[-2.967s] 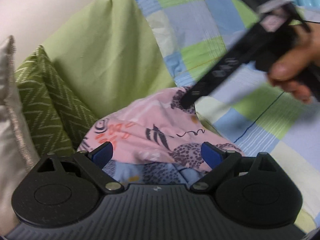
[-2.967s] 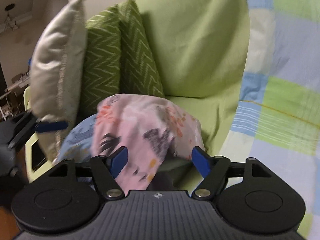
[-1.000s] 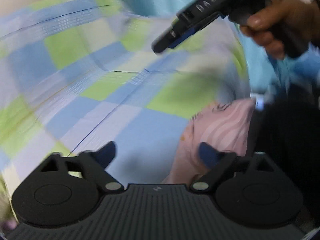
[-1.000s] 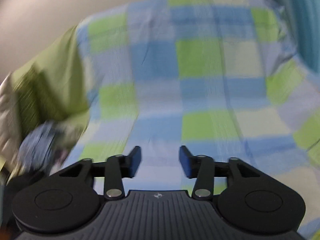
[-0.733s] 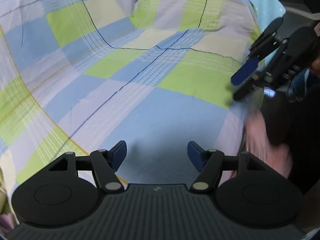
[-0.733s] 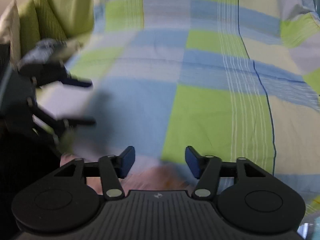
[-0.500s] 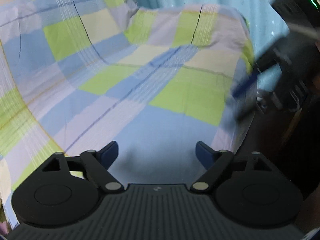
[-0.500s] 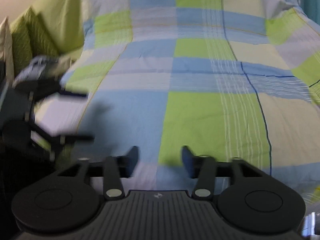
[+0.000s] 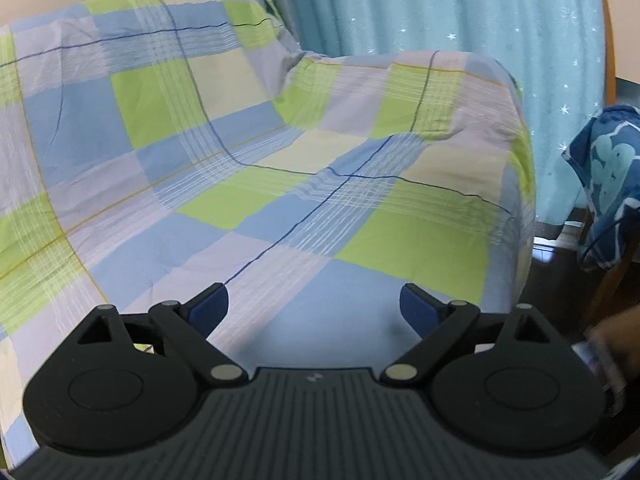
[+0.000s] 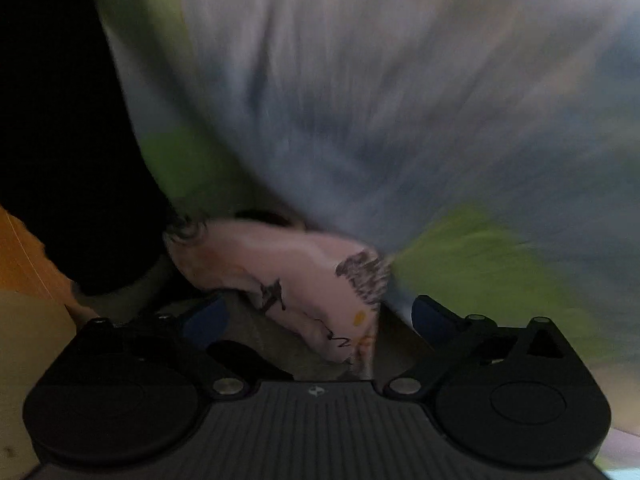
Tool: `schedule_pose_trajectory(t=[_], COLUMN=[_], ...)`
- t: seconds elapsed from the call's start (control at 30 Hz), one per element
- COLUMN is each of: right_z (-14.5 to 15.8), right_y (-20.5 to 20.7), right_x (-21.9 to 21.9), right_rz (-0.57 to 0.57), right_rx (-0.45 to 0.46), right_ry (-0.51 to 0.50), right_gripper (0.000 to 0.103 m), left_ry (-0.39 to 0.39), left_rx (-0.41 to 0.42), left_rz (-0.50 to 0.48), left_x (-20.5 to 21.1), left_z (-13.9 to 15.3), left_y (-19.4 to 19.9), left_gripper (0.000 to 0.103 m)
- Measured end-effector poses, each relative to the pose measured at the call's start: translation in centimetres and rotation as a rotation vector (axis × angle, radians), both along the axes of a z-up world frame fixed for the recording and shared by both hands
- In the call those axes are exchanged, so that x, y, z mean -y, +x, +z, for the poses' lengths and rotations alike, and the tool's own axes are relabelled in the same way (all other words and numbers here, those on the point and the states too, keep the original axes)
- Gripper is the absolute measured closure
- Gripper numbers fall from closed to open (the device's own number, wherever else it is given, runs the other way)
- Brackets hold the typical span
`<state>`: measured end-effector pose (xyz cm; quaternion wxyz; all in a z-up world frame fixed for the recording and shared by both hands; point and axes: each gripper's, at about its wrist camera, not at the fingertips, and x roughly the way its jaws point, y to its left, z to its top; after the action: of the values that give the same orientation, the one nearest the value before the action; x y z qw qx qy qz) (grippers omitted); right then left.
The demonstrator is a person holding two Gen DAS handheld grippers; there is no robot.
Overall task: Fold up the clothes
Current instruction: 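Carry the pink pants with the right gripper onto the checked armchair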
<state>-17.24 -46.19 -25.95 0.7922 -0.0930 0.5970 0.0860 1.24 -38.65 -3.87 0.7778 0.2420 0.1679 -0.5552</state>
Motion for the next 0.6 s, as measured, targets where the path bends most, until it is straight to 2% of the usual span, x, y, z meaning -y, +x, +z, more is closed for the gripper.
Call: schedule_pose_trajectory(t=[0.1, 0.17, 0.23, 0.27, 0.3, 0.33, 0.37, 0.47, 0.53, 0.6], right_z=[-4.1, -5.5, -6.6, -6.8, -7.1, -7.2, -6.8, -4.1, -1.3, 3.1], right_y=[1.2, 1.9, 2.5, 2.5, 2.6, 2.5, 2.1, 0.6, -0.6, -2.3], right_x=[0.8, 0.8, 1.0, 1.1, 1.2, 1.1, 1.0, 0.5, 0.1, -0.5], right_rz=[0.037, 0.026, -0.004, -0.019, -0.033, -0.043, -0.048, -0.055, -0.049, -0.036], right_rx=[-0.043, -0.023, 0.009, 0.013, 0.016, 0.007, 0.018, 0.057, 0.086, 0.146], right_ry=[0.012, 0.033, 0.069, 0.09, 0.112, 0.113, 0.103, 0.071, 0.058, 0.037], right_gripper=[0.002, 0.002, 0.009, 0.031, 0.066, 0.082, 0.091, 0.094, 0.095, 0.095], left_ry=[-0.027, -0.045, -0.06, -0.064, -0.069, -0.066, -0.064, -0.062, -0.071, -0.085], left_rx=[-0.027, -0.05, -0.067, -0.07, -0.074, -0.068, -0.061, -0.055, -0.048, -0.036], left_rz=[0.028, 0.047, 0.062, 0.067, 0.072, 0.074, 0.076, 0.092, 0.098, 0.108], left_x=[0.0, -0.4, -0.6, -0.8, -0.9, -0.9, -1.0, -1.3, -1.8, -2.5], left_z=[-0.2, -0.3, -0.2, -0.2, -0.1, -0.1, -0.2, 0.0, 0.5, 1.3], left_y=[0.9, 1.5, 2.0, 2.1, 2.3, 2.3, 2.3, 2.2, 2.0, 1.7], left_gripper=[0.012, 0.012, 0.012, 0.012, 0.012, 0.012, 0.012, 0.012, 0.012, 0.011])
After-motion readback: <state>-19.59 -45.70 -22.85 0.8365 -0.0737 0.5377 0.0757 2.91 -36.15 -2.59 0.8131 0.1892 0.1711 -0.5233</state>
